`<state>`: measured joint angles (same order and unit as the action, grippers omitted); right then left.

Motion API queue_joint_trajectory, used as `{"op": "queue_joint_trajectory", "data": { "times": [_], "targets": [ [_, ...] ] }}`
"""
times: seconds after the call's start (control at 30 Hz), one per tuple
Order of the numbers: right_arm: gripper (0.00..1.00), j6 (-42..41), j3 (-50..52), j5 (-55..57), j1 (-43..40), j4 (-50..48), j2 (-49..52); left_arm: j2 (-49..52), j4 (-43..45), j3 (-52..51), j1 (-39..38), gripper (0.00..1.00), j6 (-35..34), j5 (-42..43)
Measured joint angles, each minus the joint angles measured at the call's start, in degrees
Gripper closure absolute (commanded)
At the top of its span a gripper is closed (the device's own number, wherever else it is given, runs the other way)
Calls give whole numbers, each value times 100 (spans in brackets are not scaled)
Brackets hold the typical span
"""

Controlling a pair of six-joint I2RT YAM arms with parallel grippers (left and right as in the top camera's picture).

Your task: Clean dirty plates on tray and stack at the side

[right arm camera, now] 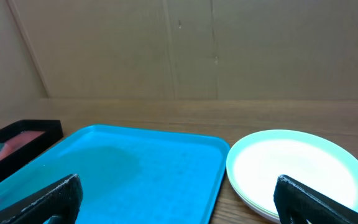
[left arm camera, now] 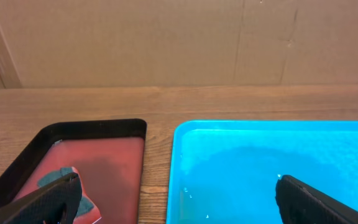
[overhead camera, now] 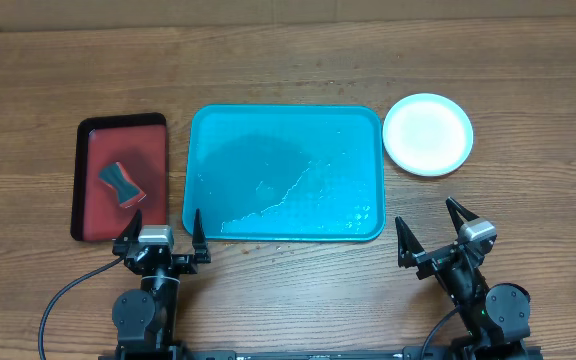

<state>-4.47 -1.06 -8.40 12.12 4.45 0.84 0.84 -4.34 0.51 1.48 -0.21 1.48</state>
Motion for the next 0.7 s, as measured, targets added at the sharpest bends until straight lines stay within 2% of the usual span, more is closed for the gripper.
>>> {"op": "queue_joint_trajectory", "data": {
  "times": [0.37, 0.7],
  "targets": [
    [0, 26, 0, 461, -280, 76, 0, 2, 0, 0, 0, 0, 0, 0],
    [0, 496, 0, 632, -420, 74, 0, 2, 0, 0, 0, 0, 0, -2]
  ]
}}
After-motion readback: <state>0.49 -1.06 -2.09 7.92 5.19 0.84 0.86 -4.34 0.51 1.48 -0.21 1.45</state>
